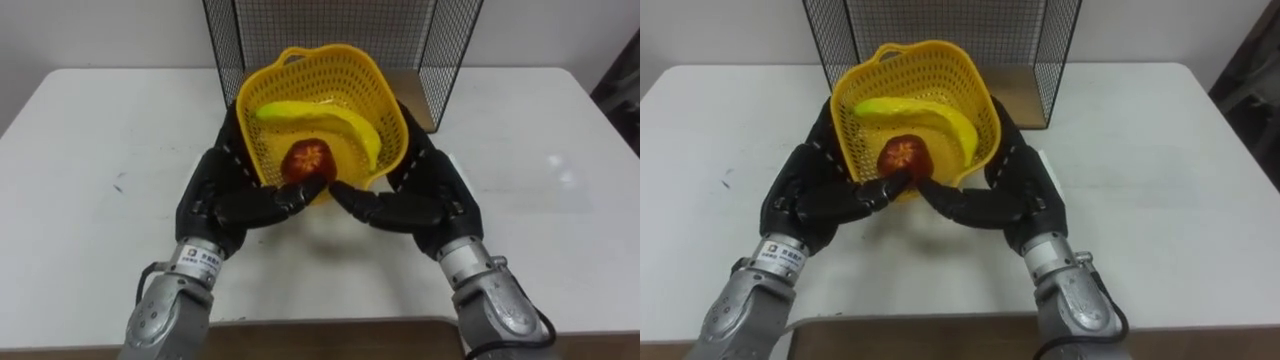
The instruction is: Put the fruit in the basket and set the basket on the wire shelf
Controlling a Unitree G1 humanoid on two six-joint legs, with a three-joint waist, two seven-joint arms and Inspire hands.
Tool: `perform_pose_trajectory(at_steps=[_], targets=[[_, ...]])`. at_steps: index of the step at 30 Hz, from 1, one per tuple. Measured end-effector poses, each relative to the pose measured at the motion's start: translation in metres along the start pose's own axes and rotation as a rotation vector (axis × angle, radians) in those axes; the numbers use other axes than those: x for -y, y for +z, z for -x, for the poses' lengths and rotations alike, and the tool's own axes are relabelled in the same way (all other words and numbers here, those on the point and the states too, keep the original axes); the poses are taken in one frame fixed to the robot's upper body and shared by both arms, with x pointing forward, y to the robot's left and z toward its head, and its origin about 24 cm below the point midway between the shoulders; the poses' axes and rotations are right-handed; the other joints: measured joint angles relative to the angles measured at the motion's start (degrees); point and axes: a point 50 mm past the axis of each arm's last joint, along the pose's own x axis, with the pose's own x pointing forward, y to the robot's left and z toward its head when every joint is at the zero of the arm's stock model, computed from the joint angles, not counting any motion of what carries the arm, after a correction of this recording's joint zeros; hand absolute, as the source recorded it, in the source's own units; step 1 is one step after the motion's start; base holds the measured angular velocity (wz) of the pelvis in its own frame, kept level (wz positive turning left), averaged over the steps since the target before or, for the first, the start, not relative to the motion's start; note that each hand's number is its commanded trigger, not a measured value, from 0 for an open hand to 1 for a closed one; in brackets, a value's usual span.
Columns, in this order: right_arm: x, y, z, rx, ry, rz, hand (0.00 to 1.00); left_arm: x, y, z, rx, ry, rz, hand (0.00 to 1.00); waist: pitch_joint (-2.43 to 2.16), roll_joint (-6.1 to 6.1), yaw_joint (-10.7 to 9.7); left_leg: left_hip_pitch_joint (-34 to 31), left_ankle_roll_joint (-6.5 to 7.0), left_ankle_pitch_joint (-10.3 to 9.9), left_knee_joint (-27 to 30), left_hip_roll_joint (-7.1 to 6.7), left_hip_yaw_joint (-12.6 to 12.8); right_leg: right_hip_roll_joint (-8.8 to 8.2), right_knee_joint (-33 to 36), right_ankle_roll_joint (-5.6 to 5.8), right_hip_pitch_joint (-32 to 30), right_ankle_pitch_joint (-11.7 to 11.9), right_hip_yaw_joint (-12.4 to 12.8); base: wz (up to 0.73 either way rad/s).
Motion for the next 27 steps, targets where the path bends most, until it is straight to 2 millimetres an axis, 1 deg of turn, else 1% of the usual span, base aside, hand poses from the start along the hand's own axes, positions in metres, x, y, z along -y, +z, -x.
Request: perform_pose_trajectory(at_steps=[1,3,4,6,7,8,9,10,11,12,13,14,15,16,17,18,19,20,22,23,24,25,26,27], targets=[[0.000,0.000,0.000,0.001,0.001,-0.001,0.00,0.000,0.000,0.000,0.000,0.000,-0.001,0.00,0.01,-0.05,0.03,-0.41,-0.04,-0.37,0.76,0.24,0.08,0.11,0.82,-0.11,-0.44,-0.35,-0.01,-0.09],[-0.001,0.000,0.000,0.002,0.007,-0.006,0.00,-0.001,0.001,0.000,0.003,0.004,-0.004,0.00,0.15,-0.48,0.24,-2.11,-0.37,-2.24,5.08,1.25,0.20,0.49,4.98,-0.83,-2.39,-2.52,-0.08,-0.07],[-0.001,0.000,0.000,0.002,0.013,-0.007,0.00,-0.002,0.001,0.000,0.005,0.006,-0.005,0.00,0.19,-0.47,0.12,-2.68,-0.57,-3.01,6.54,1.67,0.20,0.74,5.97,-1.00,-3.02,-3.13,-0.15,-0.11],[0.000,-0.003,0.001,-0.010,0.026,-0.009,0.00,-0.004,0.002,0.001,0.008,0.011,-0.006,0.00,0.22,-0.61,0.63,-4.14,-1.54,-5.45,11.63,3.54,0.40,2.05,9.62,-1.93,-4.27,-5.42,0.07,-0.15],[-0.001,-0.003,0.001,-0.012,0.028,-0.010,0.00,-0.004,0.002,0.001,0.008,0.012,-0.008,0.00,0.21,-0.64,0.73,-4.29,-1.79,-5.75,12.45,3.68,0.50,2.31,10.15,-2.23,-4.38,-5.69,0.10,-0.16],[-0.001,-0.004,0.001,-0.014,0.030,-0.019,0.00,-0.005,0.003,0.002,0.009,0.013,-0.018,0.00,0.14,-0.94,1.30,-4.37,-2.23,-5.99,13.07,3.95,0.46,2.58,11.19,-2.66,-4.75,-6.27,0.48,-0.05],[0.000,-0.003,0.001,-0.012,0.029,-0.020,0.00,-0.006,0.004,0.001,0.013,0.013,-0.019,0.00,-0.11,-1.14,1.02,-4.99,-2.52,-5.84,14.23,4.06,0.06,2.80,11.93,-2.92,-5.34,-6.65,0.90,0.00],[0.000,-0.003,0.001,-0.012,0.032,-0.020,0.00,-0.005,0.004,0.001,0.016,0.012,-0.017,0.00,-0.16,-1.12,0.62,-5.41,-2.61,-5.77,15.05,4.28,-0.07,3.01,12.11,-3.08,-5.44,-6.76,0.87,0.06],[0.000,-0.004,0.001,-0.015,0.036,-0.019,0.00,-0.004,0.004,0.001,0.020,0.010,-0.012,0.00,-0.11,-1.03,0.53,-6.33,-2.99,-5.30,17.41,4.79,0.00,3.36,12.45,-3.51,-5.45,-6.93,1.14,-0.04],[-0.001,-0.004,0.001,-0.018,0.038,-0.019,0.00,-0.005,0.004,0.001,0.020,0.012,-0.014,0.00,-0.03,-1.18,0.55,-7.13,-2.93,-4.68,19.06,4.88,0.00,3.33,12.78,-3.76,-5.23,-7.02,1.53,-0.10],[-0.002,-0.007,0.002,-0.027,0.039,-0.022,0.00,-0.006,0.005,0.002,0.018,0.015,-0.021,0.00,0.36,-1.58,0.72,-9.86,-2.63,-3.14,22.83,4.72,-0.17,2.92,12.92,-4.07,-4.32,-7.20,2.11,-0.13],[0.000,-0.008,0.002,-0.035,0.036,-0.016,0.00,-0.007,0.005,0.002,0.021,0.014,-0.024,0.00,0.23,-1.93,0.62,-11.65,-2.71,-2.93,19.37,3.06,-0.79,2.39,12.81,-4.05,-4.35,-7.26,2.70,-0.18],[0.003,-0.007,0.002,-0.036,0.034,-0.007,0.00,-0.005,0.005,0.002,0.028,0.009,-0.019,0.00,0.21,-1.93,0.50,-13.66,-2.80,-0.96,12.85,1.42,-1.64,2.09,12.76,-3.93,-4.57,-7.55,2.87,-0.22],[0.004,-0.007,0.003,-0.041,0.034,-0.001,0.00,-0.004,0.005,0.002,0.027,0.006,-0.019,0.00,0.17,-1.81,0.56,-14.41,-2.07,2.04,10.53,1.10,-1.90,1.89,12.83,-4.00,-4.54,-7.84,2.98,-0.38],[0.005,-0.009,0.005,-0.056,0.035,0.008,0.00,-0.003,0.003,0.003,0.023,0.005,-0.017,0.00,-0.23,-1.61,0.98,-14.42,-1.57,6.97,7.63,0.14,-2.45,1.38,12.85,-3.57,-4.10,-8.21,3.26,-0.19],[0.005,-0.010,0.005,-0.062,0.035,0.011,0.00,-0.004,0.004,0.002,0.025,0.001,-0.025,0.00,-0.79,-2.13,0.30,-13.11,-0.54,7.88,6.14,-1.11,-2.46,0.52,12.73,-2.97,-3.86,-8.82,3.16,-0.06],[0.005,-0.010,0.005,-0.060,0.036,0.012,0.00,-0.003,0.005,0.001,0.029,-0.003,-0.025,0.00,-0.87,-2.66,-0.03,-12.76,-0.42,7.90,5.64,-1.67,-2.41,0.05,12.73,-2.73,-3.80,-9.03,3.15,0.14],[0.006,-0.008,0.005,-0.054,0.032,0.016,0.00,0.000,0.007,-0.002,0.039,-0.014,-0.023,0.00,-0.89,-3.01,-0.05,-12.70,0.21,7.54,5.85,-2.00,-2.36,-0.24,12.32,-2.56,-3.66,-9.16,3.17,0.00],[0.007,-0.007,0.005,-0.050,0.028,0.016,0.00,0.001,0.009,-0.004,0.047,-0.023,-0.025,0.00,-0.82,-2.95,0.19,-12.74,0.60,6.72,6.92,-2.15,-2.03,-0.54,11.53,-2.37,-3.10,-9.26,3.13,-0.06],[0.006,-0.007,0.004,-0.049,0.028,0.018,0.00,0.001,0.009,-0.004,0.050,-0.024,-0.025,0.00,-0.79,-2.81,0.21,-12.68,0.80,5.97,7.17,-2.38,-1.64,-0.97,11.48,-2.05,-2.92,-9.53,3.09,0.00],[0.006,-0.007,0.004,-0.048,0.023,0.013,0.00,0.002,0.009,-0.004,0.051,-0.025,-0.023,0.00,-0.57,-2.53,-0.06,-12.44,1.07,5.33,7.44,-2.65,-1.46,-1.34,10.78,-1.80,-2.16,-9.80,3.05,0.00],[0.006,-0.007,0.004,-0.048,0.020,0.009,0.00,0.002,0.009,-0.004,0.050,-0.027,-0.023,0.00,-0.52,-2.47,-0.11,-12.39,1.19,5.03,7.59,-2.86,-1.41,-1.57,10.74,-1.65,-2.03,-9.96,3.09,0.08],[0.006,-0.006,0.004,-0.044,0.016,0.010,0.00,0.002,0.009,-0.004,0.051,-0.029,-0.024,0.00,-0.49,-2.46,-0.33,-12.39,1.51,4.27,7.96,-3.53,-1.20,-2.16,11.05,-1.24,-1.85,-10.66,3.06,0.08],[0.006,-0.004,0.004,-0.036,0.013,0.011,0.00,0.003,0.009,-0.004,0.051,-0.030,-0.025,0.00,-0.46,-2.52,-0.45,-12.33,1.88,3.38,8.42,-4.48,-1.15,-2.98,12.13,-0.82,-1.89,-11.57,2.95,0.11]])
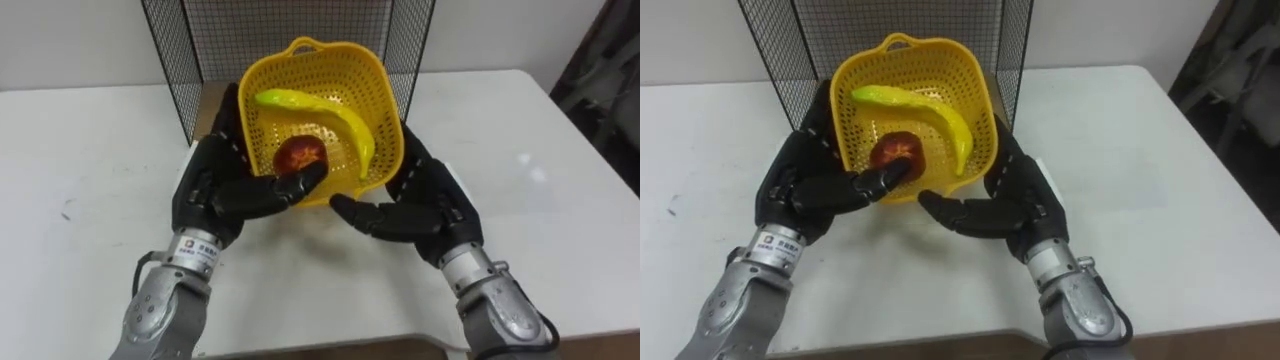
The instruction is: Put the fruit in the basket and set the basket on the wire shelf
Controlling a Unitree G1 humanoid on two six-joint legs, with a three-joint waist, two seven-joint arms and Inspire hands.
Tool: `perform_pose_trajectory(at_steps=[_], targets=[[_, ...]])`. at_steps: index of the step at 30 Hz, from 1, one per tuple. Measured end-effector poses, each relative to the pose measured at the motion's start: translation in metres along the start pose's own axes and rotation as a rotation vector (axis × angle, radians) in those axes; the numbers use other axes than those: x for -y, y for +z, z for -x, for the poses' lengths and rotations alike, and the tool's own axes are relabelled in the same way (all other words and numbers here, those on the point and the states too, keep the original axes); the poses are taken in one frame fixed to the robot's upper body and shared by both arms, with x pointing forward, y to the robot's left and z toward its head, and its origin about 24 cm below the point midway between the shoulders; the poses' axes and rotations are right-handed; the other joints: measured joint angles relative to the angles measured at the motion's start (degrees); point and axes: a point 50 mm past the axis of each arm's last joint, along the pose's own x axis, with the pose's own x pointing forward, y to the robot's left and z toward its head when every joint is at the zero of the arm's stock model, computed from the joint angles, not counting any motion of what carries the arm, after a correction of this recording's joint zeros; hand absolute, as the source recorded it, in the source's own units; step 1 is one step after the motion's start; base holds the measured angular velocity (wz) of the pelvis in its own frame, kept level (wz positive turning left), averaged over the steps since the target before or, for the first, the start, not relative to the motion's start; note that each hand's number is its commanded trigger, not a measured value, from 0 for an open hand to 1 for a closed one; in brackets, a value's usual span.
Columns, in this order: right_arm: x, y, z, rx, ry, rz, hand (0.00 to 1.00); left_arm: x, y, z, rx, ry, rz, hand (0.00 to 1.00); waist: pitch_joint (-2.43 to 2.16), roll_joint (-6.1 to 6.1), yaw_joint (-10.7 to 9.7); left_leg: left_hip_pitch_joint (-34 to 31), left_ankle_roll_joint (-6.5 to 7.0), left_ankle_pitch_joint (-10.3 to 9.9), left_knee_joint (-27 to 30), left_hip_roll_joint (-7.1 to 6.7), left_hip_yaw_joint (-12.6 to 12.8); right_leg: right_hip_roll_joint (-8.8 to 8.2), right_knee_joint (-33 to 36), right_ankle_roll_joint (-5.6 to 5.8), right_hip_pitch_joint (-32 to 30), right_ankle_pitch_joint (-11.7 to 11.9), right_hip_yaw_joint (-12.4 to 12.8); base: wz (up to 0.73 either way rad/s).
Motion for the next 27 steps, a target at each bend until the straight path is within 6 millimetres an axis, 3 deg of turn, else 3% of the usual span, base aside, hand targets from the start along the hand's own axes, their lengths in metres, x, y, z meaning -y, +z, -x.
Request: perform_pose_trajectory(at_steps=[2,4,6,9,10,11,12,14,15,16,17,18,24,27], targets=[[-0.001,0.003,-0.001,0.015,-0.003,-0.004,0.00,0.000,0.000,0.000,-0.001,0.001,0.005,0.00,0.10,-0.10,-0.58,0.32,0.74,-1.43,0.69,-0.97,0.00,-1.36,3.99,1.45,-0.19,-1.18,-0.68,0.12],[-0.002,0.003,-0.002,0.018,-0.005,-0.007,0.00,0.000,0.000,0.000,0.000,0.002,0.017,0.00,0.45,-0.60,-0.76,1.39,1.53,-2.65,1.20,-2.21,0.34,-3.41,11.59,2.13,-2.57,-0.93,-1.54,0.10],[-0.001,0.004,-0.002,0.024,-0.009,-0.003,0.00,0.001,-0.001,0.000,-0.001,-0.002,0.018,0.00,0.96,-0.99,-0.75,2.52,2.39,-4.22,2.00,-3.25,0.55,-5.20,19.48,4.45,-5.12,1.03,-1.65,0.07],[-0.001,0.004,-0.002,0.024,-0.013,0.013,0.00,0.002,0.000,-0.001,0.002,-0.004,0.017,0.00,1.43,-0.02,-0.65,3.52,3.39,-5.09,1.82,-3.38,0.05,-5.57,22.25,5.31,-6.56,4.35,-2.89,0.04],[-0.001,0.004,-0.002,0.025,-0.013,0.014,0.00,0.002,0.000,-0.002,0.005,-0.005,0.017,0.00,1.46,0.18,-0.63,3.72,3.55,-5.20,1.46,-3.38,-0.04,-5.45,22.54,5.39,-7.05,4.53,-2.90,-0.13],[0.000,0.004,-0.002,0.025,-0.013,0.013,0.00,0.002,0.001,-0.002,0.013,-0.004,0.017,0.00,1.52,0.46,-0.37,3.86,3.66,-5.23,0.54,-3.31,-0.16,-5.00,21.76,5.48,-8.21,3.22,-2.82,-0.17],[-0.001,0.003,-0.002,0.023,-0.014,0.001,0.00,0.001,0.001,-0.003,0.018,0.003,0.016,0.00,1.81,0.94,-0.28,4.03,3.69,-5.20,0.11,-2.92,-0.19,-4.52,19.44,4.70,-9.56,1.60,-3.02,-0.15],[0.001,-0.006,0.000,-0.019,-0.021,-0.002,0.00,-0.003,-0.007,-0.002,-0.016,0.027,0.013,0.00,1.81,0.93,-0.40,5.88,3.70,-5.19,-0.93,-2.92,-0.25,-3.83,13.52,4.32,-10.61,1.16,-2.80,0.02],[0.003,-0.012,0.001,-0.046,-0.031,0.000,0.00,-0.005,-0.013,-0.001,-0.043,0.035,0.013,0.00,1.81,0.89,-0.29,7.10,3.67,-5.30,-1.41,-3.06,-0.36,-3.80,7.90,3.81,-10.88,2.13,-2.57,0.09],[0.003,-0.015,0.001,-0.057,-0.034,-0.001,0.00,-0.005,-0.016,0.000,-0.055,0.038,0.014,0.00,1.84,1.09,-0.32,7.56,3.52,-5.48,-1.45,-3.04,-0.69,-3.68,6.83,2.98,-11.11,4.44,-2.60,0.22],[0.004,-0.018,0.002,-0.074,-0.047,0.004,0.00,-0.006,-0.021,0.000,-0.077,0.043,0.014,0.00,1.21,1.57,-0.66,7.69,3.24,-5.61,-1.86,-2.86,-1.60,-3.14,5.13,2.55,-10.22,5.05,-2.97,0.16],[0.006,-0.017,0.000,-0.072,-0.051,0.012,0.00,-0.005,-0.021,-0.002,-0.077,0.039,0.015,0.00,1.11,1.74,-0.56,7.57,2.86,-5.43,-2.16,-2.46,-1.76,-2.65,4.13,2.12,-9.79,5.69,-3.19,0.15],[0.009,-0.010,-0.008,-0.050,-0.054,0.017,0.00,-0.005,-0.024,-0.007,-0.092,0.052,0.017,0.00,0.94,2.00,-0.53,8.64,2.15,-5.57,-3.51,-0.78,-2.26,-0.72,-0.05,1.42,-7.11,7.21,-3.91,0.00],[0.010,-0.004,-0.020,-0.037,-0.063,-0.018,0.00,-0.004,-0.021,-0.019,-0.093,0.054,0.005,0.00,0.99,2.20,-0.48,8.94,1.79,-5.23,-4.65,0.11,-2.69,0.42,-3.14,1.27,-5.67,9.15,-4.33,0.00]])
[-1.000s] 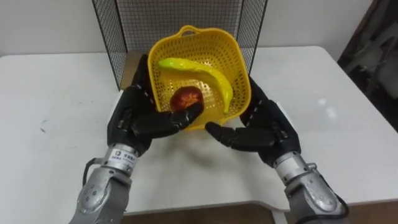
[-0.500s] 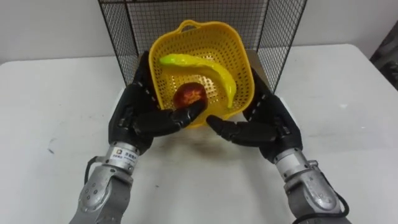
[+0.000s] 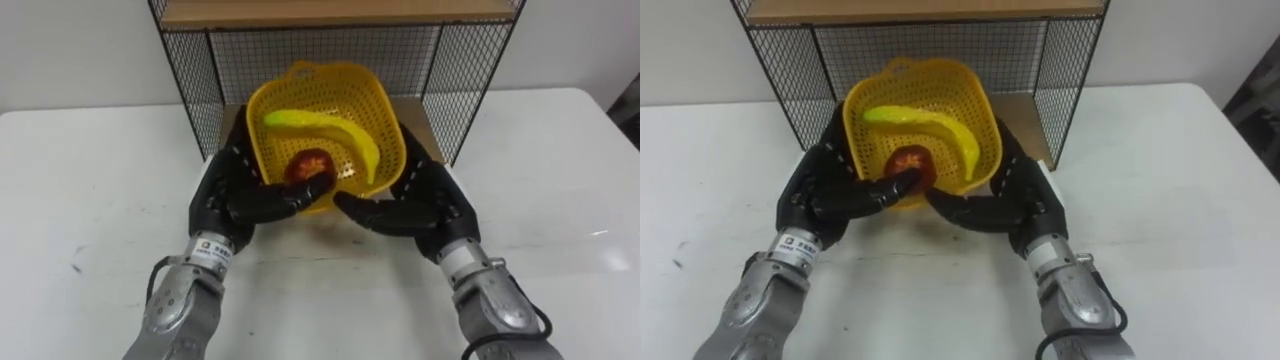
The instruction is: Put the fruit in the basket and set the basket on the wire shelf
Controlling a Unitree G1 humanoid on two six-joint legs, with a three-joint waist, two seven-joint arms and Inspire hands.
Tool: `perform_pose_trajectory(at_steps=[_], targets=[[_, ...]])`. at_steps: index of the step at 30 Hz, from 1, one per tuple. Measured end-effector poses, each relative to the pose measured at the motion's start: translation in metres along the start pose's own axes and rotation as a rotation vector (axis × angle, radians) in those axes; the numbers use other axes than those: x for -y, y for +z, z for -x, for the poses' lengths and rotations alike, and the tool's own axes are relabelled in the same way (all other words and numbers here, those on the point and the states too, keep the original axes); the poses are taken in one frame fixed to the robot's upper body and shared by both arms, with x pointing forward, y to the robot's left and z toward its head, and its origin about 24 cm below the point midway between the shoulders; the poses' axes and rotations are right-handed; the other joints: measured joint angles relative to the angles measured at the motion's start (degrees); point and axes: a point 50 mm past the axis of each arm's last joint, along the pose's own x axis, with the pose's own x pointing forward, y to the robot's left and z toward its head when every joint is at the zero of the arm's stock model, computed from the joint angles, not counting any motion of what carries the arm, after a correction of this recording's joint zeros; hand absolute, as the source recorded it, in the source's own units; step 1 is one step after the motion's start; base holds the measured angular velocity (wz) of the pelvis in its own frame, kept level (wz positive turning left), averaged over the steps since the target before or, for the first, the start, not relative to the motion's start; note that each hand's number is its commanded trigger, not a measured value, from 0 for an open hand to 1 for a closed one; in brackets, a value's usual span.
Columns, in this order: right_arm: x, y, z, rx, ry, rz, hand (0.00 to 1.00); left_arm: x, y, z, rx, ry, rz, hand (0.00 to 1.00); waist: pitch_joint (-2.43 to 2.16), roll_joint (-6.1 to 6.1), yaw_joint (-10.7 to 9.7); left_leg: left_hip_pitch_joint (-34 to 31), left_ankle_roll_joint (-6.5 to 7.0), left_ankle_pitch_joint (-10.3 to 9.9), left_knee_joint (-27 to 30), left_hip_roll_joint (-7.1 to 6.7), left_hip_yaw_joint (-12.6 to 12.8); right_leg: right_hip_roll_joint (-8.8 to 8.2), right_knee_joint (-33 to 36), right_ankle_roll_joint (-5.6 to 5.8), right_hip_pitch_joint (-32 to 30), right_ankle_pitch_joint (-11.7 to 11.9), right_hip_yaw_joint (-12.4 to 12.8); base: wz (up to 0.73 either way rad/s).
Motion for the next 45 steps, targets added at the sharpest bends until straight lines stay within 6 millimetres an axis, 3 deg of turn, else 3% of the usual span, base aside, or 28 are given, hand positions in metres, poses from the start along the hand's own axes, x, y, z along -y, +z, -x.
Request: perform_pose_trajectory(at_steps=[6,13,18,26,34,45], targets=[[0.000,0.015,-0.022,0.030,-0.014,0.026,0.00,-0.005,0.002,-0.021,-0.034,0.022,-0.041,0.00,-0.04,0.19,0.46,3.11,-0.22,1.74,-4.25,0.40,-0.02,1.07,-5.79,-0.09,3.67,2.70,-0.15,-0.02],[0.001,0.024,-0.047,0.000,-0.068,0.050,0.00,-0.002,0.010,-0.053,-0.086,0.040,-0.061,0.00,-0.07,0.25,1.06,4.41,-0.27,2.38,-5.51,0.46,-0.04,1.10,-8.40,-0.08,5.37,3.28,-0.17,0.00],[0.005,0.028,-0.065,-0.052,-0.106,-0.025,0.00,-0.003,0.014,-0.069,-0.136,0.059,-0.071,0.00,-0.07,0.24,1.22,4.44,-0.32,2.60,-6.68,0.39,-0.08,1.08,-9.34,-0.05,5.30,3.38,-0.35,0.00],[0.010,0.029,-0.083,-0.116,-0.153,-0.020,0.00,-0.008,0.009,-0.079,-0.223,0.094,-0.097,0.00,-0.11,0.23,1.07,4.80,-0.44,3.02,-8.09,0.30,-0.15,1.09,-10.45,-0.08,5.36,3.47,-0.13,0.00],[0.021,0.026,-0.090,-0.169,-0.213,-0.067,0.00,-0.014,0.010,-0.092,-0.290,0.139,-0.101,0.00,-0.67,1.18,0.94,5.38,-0.52,3.40,-9.00,0.73,-0.16,1.75,-14.33,-0.15,7.43,5.57,-0.39,0.00],[0.025,0.020,-0.089,-0.211,-0.230,-0.056,0.00,-0.022,0.006,-0.090,-0.317,0.169,-0.087,0.00,-0.53,2.42,0.89,6.93,-0.65,3.79,-9.88,0.73,-0.13,1.78,-14.31,-0.16,8.51,5.57,-0.20,0.00]])
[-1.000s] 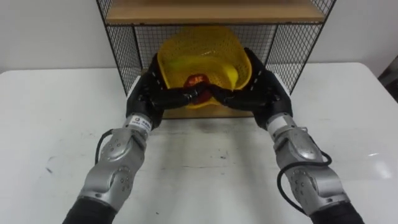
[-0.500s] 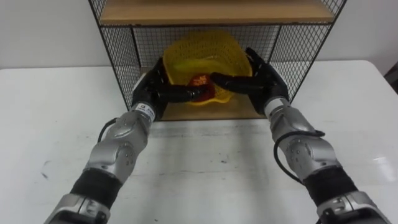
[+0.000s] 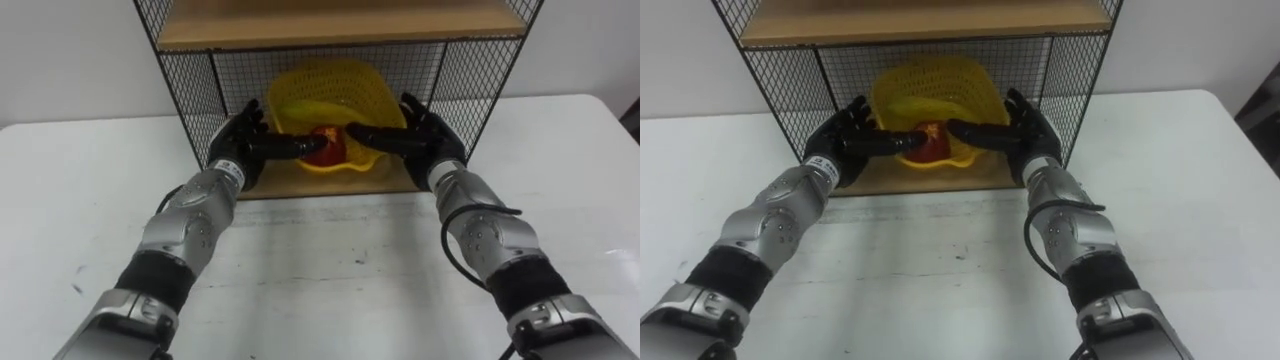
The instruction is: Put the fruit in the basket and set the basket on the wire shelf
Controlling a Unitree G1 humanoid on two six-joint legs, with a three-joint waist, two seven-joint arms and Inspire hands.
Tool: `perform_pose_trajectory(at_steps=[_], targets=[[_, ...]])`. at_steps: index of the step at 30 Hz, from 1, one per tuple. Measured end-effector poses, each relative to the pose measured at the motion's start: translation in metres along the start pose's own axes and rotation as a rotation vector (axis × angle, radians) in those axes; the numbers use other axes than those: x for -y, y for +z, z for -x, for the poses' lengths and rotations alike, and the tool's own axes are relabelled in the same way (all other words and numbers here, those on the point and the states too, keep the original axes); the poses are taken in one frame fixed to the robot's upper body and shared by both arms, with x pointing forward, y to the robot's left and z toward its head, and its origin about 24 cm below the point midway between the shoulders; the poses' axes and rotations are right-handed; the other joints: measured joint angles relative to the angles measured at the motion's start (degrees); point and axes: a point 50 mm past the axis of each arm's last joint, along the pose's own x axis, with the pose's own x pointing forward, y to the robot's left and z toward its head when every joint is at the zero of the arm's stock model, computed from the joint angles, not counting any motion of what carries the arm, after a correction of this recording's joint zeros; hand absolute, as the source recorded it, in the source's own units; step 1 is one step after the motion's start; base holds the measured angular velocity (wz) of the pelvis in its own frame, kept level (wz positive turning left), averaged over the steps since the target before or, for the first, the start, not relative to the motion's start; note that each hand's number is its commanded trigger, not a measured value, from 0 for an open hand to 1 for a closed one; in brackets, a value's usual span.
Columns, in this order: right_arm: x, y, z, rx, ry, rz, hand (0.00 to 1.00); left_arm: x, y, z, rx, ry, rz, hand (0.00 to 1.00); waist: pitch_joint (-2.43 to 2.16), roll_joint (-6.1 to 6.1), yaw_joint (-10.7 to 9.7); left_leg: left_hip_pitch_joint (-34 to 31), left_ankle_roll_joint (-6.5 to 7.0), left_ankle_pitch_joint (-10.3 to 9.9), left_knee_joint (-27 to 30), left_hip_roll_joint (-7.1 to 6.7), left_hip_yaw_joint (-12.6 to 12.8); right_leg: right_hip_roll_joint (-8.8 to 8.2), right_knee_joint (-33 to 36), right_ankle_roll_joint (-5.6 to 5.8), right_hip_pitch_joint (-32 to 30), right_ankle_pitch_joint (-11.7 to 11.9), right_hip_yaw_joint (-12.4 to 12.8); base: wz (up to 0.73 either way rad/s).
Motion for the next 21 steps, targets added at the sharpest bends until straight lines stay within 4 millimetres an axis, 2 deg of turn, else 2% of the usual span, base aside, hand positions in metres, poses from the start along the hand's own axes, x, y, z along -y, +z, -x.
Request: perform_pose_trajectory(at_steps=[8,16,21], targets=[[0.005,0.003,0.000,0.016,-0.027,0.009,0.00,-0.007,0.004,0.000,0.016,0.043,0.025,0.00,-0.05,-0.13,0.26,-0.29,-0.08,0.13,0.07,0.01,0.02,-0.01,0.31,-0.05,-0.38,0.02,-0.36,0.00],[-0.001,0.015,0.009,0.107,0.001,0.100,0.00,0.002,0.022,0.008,0.118,0.037,-0.006,0.00,-0.31,-0.67,0.34,-0.51,-0.08,0.13,0.05,-0.01,-0.72,-0.07,0.20,-0.08,-0.34,0.05,-1.35,0.02],[-0.002,0.015,0.024,0.165,0.010,0.148,0.00,0.010,0.032,0.021,0.213,0.018,-0.028,0.00,-0.95,-1.81,0.51,0.56,-0.24,0.27,-0.36,0.03,-0.87,-0.06,0.03,-0.08,0.76,0.05,-1.63,0.04]])
